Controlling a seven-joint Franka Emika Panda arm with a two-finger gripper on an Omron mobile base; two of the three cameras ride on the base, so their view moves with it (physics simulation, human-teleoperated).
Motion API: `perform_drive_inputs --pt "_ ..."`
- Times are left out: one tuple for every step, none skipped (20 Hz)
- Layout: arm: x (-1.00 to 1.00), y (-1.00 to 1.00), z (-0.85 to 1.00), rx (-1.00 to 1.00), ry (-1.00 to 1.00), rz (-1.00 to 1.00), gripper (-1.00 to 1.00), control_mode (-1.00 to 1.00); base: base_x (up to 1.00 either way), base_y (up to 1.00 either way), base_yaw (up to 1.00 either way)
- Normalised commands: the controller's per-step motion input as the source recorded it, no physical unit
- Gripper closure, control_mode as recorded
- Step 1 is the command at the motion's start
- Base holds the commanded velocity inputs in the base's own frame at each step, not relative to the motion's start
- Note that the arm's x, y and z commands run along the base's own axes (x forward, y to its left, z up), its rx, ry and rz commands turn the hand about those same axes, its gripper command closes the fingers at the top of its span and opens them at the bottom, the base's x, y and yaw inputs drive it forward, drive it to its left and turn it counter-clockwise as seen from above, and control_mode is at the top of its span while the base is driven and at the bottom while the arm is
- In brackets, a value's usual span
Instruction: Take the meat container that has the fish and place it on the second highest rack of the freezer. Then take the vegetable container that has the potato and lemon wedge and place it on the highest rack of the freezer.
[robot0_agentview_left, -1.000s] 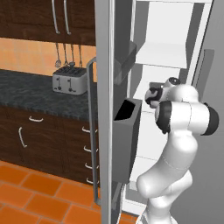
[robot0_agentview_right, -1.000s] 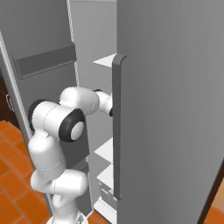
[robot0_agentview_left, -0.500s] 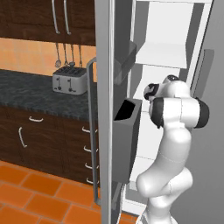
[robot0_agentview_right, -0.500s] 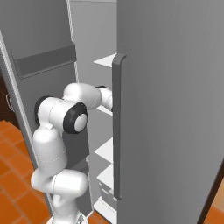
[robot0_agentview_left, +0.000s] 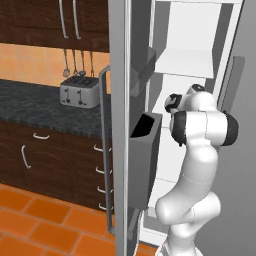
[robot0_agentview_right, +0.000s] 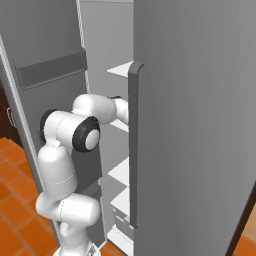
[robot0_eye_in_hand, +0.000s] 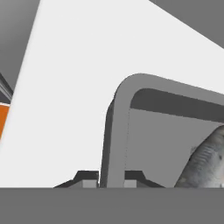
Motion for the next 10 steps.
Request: perform_drive_inputs --pt "0.0 0.0 0.0 0.0 0.0 0.0 -1.0 -1.0 0.0 0.0 0.0" --pt "0.0 0.0 0.0 0.0 0.0 0.0 -1.0 -1.0 0.0 0.0 0.0" --pt "0.0 0.0 0.0 0.0 0.0 0.0 -1.0 -1.0 0.0 0.0 0.0" --pt "0.0 0.0 0.0 0.0 0.0 0.0 -1.0 -1.0 0.0 0.0 0.0" --pt "0.0 0.0 0.0 0.0 0.0 0.0 -1.0 -1.0 0.0 0.0 0.0" --pt "0.0 0.0 0.0 0.0 0.0 0.0 -1.0 -1.0 0.0 0.0 0.0" --pt "0.0 0.0 0.0 0.0 0.0 0.0 -1.0 -1.0 0.0 0.0 0.0" --pt "0.0 -0.02 0.0 0.0 -0.03 0.0 -1.0 -1.0 0.0 0.0 0.0" --pt "0.0 0.0 0.0 0.0 -0.11 0.0 -1.0 -1.0 0.0 0.0 0.0" --pt "-0.49 0.0 0.0 0.0 -0.21 0.0 -1.0 -1.0 0.0 0.0 0.0"
